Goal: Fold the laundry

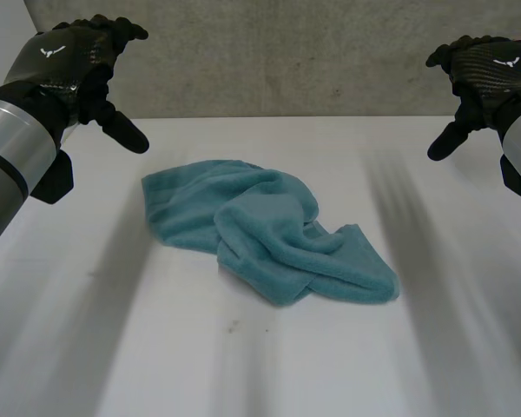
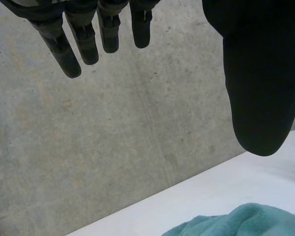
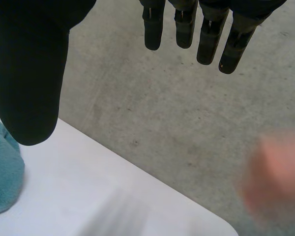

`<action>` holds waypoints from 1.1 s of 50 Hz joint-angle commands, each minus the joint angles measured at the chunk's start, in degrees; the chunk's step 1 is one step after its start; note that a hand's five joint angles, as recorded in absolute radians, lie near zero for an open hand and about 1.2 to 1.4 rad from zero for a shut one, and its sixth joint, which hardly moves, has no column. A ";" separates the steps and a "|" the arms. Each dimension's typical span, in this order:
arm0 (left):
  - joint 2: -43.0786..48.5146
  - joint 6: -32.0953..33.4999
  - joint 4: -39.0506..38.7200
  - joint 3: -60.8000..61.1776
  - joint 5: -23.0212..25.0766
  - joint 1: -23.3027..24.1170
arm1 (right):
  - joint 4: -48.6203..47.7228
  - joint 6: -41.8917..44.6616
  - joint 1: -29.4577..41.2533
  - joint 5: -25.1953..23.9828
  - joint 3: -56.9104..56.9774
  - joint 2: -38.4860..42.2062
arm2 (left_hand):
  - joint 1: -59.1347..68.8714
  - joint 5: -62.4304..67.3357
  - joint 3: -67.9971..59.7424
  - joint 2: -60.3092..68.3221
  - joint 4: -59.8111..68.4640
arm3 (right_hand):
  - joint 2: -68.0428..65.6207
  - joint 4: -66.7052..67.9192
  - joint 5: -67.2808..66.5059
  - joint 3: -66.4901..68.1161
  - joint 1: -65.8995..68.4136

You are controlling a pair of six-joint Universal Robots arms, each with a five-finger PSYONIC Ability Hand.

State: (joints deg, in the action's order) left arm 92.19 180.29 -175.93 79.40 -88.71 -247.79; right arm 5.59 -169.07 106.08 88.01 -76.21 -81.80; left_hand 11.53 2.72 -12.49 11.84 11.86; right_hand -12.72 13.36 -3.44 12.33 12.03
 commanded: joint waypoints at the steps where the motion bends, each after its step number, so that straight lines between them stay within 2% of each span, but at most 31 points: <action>1: 4.03 0.06 -1.34 0.05 0.11 -0.15 | 0.03 0.06 -0.44 -6.96 0.10 0.85 | -0.81 -2.01 1.78 -1.13 -1.14 | 2.72 -3.36 3.44 -2.33 -2.03; 11: 13.37 2.79 -6.62 -0.57 1.17 0.55 | 2.32 1.38 0.27 -10.93 1.33 8.32 | -0.13 -1.33 1.10 -0.45 -0.46 | 2.72 -3.36 3.44 -2.33 -2.03; 13: 15.30 4.11 -7.41 -0.74 2.57 0.64 | 2.93 1.20 0.35 -12.07 1.59 9.64 | 0.03 -1.16 0.93 -0.28 -0.30 | 2.72 -3.36 3.44 -2.33 -2.03; 15: 18.80 6.90 -7.76 -0.74 6.25 0.90 | 3.02 -0.11 0.96 -14.34 2.12 13.31 | -0.13 -1.33 1.10 -0.45 -0.46 | 2.72 -3.36 3.44 -2.33 -2.03; 16: 18.82 6.92 -7.76 -0.74 6.26 0.91 | 3.02 -0.11 0.97 -14.35 2.12 13.33 | -0.13 -1.33 1.10 -0.45 -0.46 | 2.72 -3.36 3.44 -2.33 -2.03; 18: 21.18 9.80 -7.41 0.13 8.19 1.95 | 3.02 -3.70 2.37 -15.93 4.39 18.49 | -0.13 -1.33 1.10 -0.45 -0.46 | 2.72 -3.36 3.44 -2.33 -2.03; 24: 21.54 13.16 -7.68 3.65 7.85 2.40 | 2.84 -12.51 4.05 -16.99 8.18 25.46 | -0.30 -1.50 1.27 -0.62 -0.63 | 2.72 -3.36 3.44 -2.33 -2.03; 29: 19.17 13.60 -7.94 7.17 7.85 0.38 | 2.93 -24.17 6.49 -18.92 14.14 34.23 | -1.14 -2.34 2.11 -1.46 -1.47 | 2.72 -3.36 3.44 -2.33 -2.03; 31: 16.02 13.34 -8.03 10.31 7.58 -2.94 | 2.93 -26.20 7.72 -19.53 15.64 36.16 | -1.48 -2.67 2.44 -1.79 -1.81 | 2.64 -3.28 3.36 -2.25 -1.95; 35: 13.19 13.16 -8.11 13.06 7.41 -5.16 | 2.93 -29.29 9.58 -20.15 18.47 39.79 | -1.48 -2.67 2.45 -1.80 -1.81 | 1.79 -2.44 2.51 -1.41 -1.11; 36: 12.15 13.16 -8.20 14.10 7.41 -5.59 | 2.93 -29.99 10.37 -20.15 19.86 41.27 | -1.53 -2.72 2.49 -1.84 -1.86 | 0.29 -0.94 1.01 0.09 0.39; 37: 12.14 13.16 -8.20 14.11 7.41 -5.60 | 2.93 -30.17 11.16 -19.63 21.26 42.67 | -1.53 -2.72 2.49 -1.84 -1.86 | -7.05 6.40 -6.33 7.43 7.74; 38: 11.44 13.16 -8.38 14.98 7.41 -5.86 | 2.93 -30.17 11.16 -19.63 21.28 42.69 | -1.53 -2.72 2.49 -1.84 -1.86 | -7.12 6.48 -6.40 7.51 7.81; 39: 10.91 13.16 -8.81 15.60 7.41 -6.12 | 3.19 -30.17 11.95 -19.54 22.50 43.56 | -1.53 -2.72 2.49 -1.84 -1.86 | -21.61 20.97 -20.89 22.00 22.30; 40: 10.91 13.16 -8.82 15.60 7.41 -6.13 | 3.20 -30.17 11.96 -19.54 22.51 43.57 | -1.53 -2.72 2.49 -1.84 -1.86 | -21.76 21.11 -21.04 22.14 22.44; 42: 10.64 13.16 -9.95 16.31 7.50 -7.09 | 3.37 -29.56 12.92 -19.01 23.82 43.22 | -1.53 -2.72 2.49 -1.84 -1.86 | -58.89 58.24 -58.17 59.27 59.57; 43: 10.64 13.16 -9.96 16.31 7.50 -7.09 | 3.37 -29.56 12.92 -19.01 23.83 43.22 | -1.53 -2.72 2.49 -1.84 -1.86 | -59.10 58.45 -58.38 59.48 59.78; 44: 10.64 13.25 -10.57 16.31 7.58 -7.53 | 3.46 -29.47 12.83 -19.01 23.91 41.91 | -1.53 -2.72 2.49 -1.84 -1.86 | -67.20 66.56 -66.48 67.59 67.89; 48: 11.08 13.33 -12.25 15.25 7.93 -8.15 | 3.46 -28.33 12.48 -19.63 22.60 35.39 | -1.53 -2.72 2.49 -1.84 -1.86 | -67.28 66.64 -66.56 67.67 67.97; 50: 13.09 13.42 -15.22 12.63 8.11 -8.06 | 4.24 -23.70 12.39 -20.33 20.33 27.35 | -1.53 -2.72 2.49 -1.84 -1.86 | -67.28 66.64 -66.56 67.67 67.97; 51: 13.10 13.42 -15.23 12.62 8.11 -8.06 | 4.25 -23.67 12.39 -20.33 20.31 27.31 | -1.53 -2.72 2.49 -1.84 -1.86 | -67.28 66.64 -66.56 67.67 67.97; 53: 17.56 13.42 -17.51 8.33 8.20 -7.36 | 6.96 -14.58 12.31 -21.29 15.59 20.22 | -1.53 -2.72 2.49 -1.84 -1.86 | -67.28 66.64 -66.56 67.67 67.97; 54: 17.59 13.42 -17.52 8.31 8.20 -7.36 | 6.98 -14.53 12.31 -21.30 15.57 20.19 | -1.53 -2.72 2.49 -1.84 -1.86 | -67.28 66.64 -66.56 67.67 67.97; 55: 19.59 13.33 -17.61 5.79 8.72 -6.83 | 9.06 -8.79 12.31 -21.82 13.48 17.23 | -1.53 -2.72 2.49 -1.84 -1.86 | -67.28 66.64 -66.56 67.67 67.97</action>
State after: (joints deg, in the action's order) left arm 105.09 193.62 -190.02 92.70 -80.74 -255.71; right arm 10.12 -193.02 118.69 67.96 -55.51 -50.79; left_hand 11.53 2.72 -12.49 11.84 11.86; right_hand -67.42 67.97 -55.56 66.80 55.51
